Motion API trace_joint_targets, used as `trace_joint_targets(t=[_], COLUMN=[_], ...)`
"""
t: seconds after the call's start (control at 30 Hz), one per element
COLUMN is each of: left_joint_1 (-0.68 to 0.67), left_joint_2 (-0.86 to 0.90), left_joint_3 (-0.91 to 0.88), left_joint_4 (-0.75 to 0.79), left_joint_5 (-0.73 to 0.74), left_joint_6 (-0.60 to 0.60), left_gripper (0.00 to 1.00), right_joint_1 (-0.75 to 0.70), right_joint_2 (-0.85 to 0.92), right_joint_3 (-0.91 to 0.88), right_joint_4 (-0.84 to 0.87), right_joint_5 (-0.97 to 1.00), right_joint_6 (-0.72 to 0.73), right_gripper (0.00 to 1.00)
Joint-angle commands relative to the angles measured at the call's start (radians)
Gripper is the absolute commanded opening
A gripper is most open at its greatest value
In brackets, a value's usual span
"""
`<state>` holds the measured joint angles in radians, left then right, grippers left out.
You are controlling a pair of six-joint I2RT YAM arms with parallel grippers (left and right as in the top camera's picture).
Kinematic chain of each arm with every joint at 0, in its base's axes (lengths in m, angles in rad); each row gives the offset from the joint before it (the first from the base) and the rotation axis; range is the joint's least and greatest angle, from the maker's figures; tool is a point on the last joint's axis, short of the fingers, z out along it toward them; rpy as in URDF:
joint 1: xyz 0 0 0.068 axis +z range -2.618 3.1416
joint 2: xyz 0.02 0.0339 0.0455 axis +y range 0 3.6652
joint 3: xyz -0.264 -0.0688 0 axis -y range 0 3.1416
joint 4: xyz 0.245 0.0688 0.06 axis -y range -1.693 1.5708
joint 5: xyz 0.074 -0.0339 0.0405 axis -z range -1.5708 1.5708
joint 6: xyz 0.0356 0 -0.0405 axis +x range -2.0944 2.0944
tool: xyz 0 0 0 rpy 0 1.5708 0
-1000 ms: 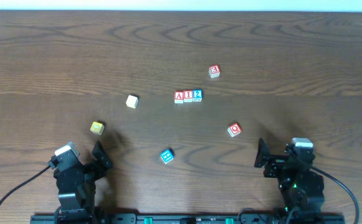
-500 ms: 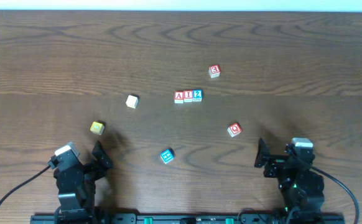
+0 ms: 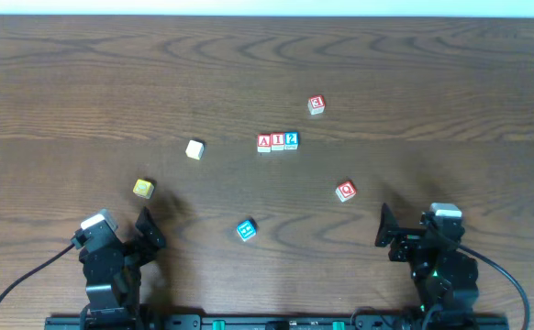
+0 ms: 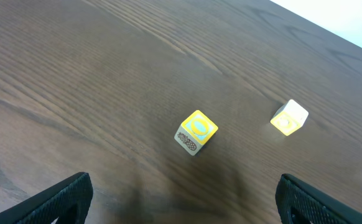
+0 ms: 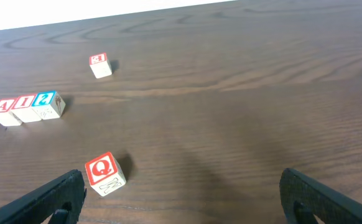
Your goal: Spell out Ai2
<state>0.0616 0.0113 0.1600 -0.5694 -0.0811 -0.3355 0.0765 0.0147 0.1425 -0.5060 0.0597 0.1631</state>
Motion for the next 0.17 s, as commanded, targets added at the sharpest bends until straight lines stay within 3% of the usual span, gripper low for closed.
trace_joint_targets(t=[0.0, 0.13], left_joint_1=[-0.005, -0.005], left_joint_2=[-0.003, -0.003], left_joint_3=[-0.01, -0.01], left_joint_4=[-0.003, -0.003], left_joint_5=[-0.003, -0.003], left_joint_6=[0.018, 0.018], left_gripper=[0.95, 0.95], right_joint_1=[-0.009, -0.009], right_joint_2=[-0.009, -0.009], right_joint_3=[-0.004, -0.004], right_joint_4=[0.001, 0.001], right_joint_5=[-0.005, -0.005], right_joint_6=[-0.011, -0.011], right_gripper=[0.99, 0.99])
